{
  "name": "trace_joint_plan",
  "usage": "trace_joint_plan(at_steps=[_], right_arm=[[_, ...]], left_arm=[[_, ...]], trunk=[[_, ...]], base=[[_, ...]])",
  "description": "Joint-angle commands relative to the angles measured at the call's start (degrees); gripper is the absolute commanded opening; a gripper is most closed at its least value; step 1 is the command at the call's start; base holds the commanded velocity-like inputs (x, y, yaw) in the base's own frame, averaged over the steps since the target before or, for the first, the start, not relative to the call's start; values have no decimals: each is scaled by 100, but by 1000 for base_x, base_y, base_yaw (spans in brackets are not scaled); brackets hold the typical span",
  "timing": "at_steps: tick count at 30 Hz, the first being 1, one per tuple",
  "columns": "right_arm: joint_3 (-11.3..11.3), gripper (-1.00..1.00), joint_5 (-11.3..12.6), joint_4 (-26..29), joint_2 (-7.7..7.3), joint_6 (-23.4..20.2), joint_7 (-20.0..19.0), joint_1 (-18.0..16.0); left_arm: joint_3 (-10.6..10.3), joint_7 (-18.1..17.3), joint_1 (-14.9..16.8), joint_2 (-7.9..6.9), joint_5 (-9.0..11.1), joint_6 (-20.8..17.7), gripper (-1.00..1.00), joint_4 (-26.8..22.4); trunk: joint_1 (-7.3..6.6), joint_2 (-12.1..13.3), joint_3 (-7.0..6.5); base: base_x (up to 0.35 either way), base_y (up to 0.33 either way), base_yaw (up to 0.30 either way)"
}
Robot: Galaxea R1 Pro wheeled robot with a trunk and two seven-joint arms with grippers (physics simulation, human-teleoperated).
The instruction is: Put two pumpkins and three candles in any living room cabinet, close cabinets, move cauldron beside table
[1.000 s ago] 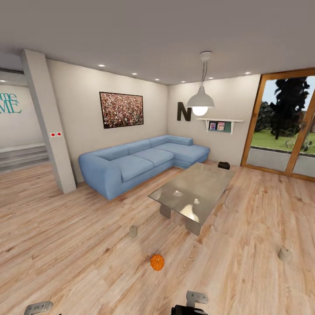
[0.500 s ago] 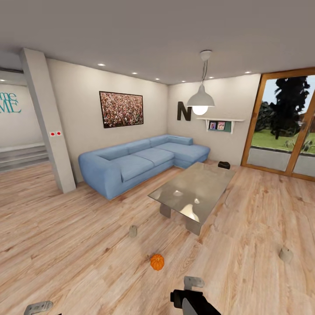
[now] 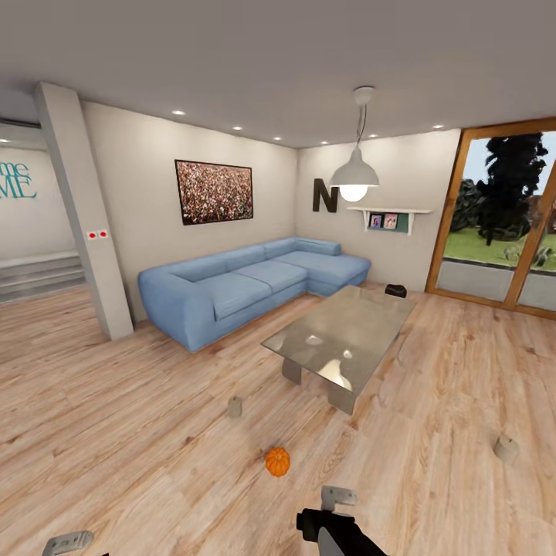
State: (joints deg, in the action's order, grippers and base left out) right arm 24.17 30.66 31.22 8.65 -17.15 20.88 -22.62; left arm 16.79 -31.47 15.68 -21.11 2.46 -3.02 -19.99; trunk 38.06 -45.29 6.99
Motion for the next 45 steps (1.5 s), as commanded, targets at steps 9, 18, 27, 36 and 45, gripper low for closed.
trace_joint_plan(at_steps=[9, 18, 27, 36, 45], right_arm=[[36, 100, 45, -165, -11, -17, 35, -6], [36, 100, 46, -283, -13, -14, 31, -6], [26, 100, 46, -374, -20, -9, 24, -6], [19, 100, 46, -514, -36, 191, 8, -6], [28, 100, 46, -677, -31, 522, -3, -6]], left_arm=[[27, -61, 5, 1, 42, -25, 100, -32], [34, -60, 5, 1, 44, 24, 100, -39], [35, -60, 5, 1, 44, 174, 100, -40], [35, -55, 5, 1, 44, 187, 100, -40], [35, -53, 5, 1, 44, 188, 100, -40]], trunk=[[200, -370, 172], [397, -731, 333], [595, -1092, 495], [793, -1453, 656], [990, -1814, 818]], base=[[0, 0, 0], [0, 0, 0], [0, 0, 0], [0, 0, 0], [0, 0, 0]])
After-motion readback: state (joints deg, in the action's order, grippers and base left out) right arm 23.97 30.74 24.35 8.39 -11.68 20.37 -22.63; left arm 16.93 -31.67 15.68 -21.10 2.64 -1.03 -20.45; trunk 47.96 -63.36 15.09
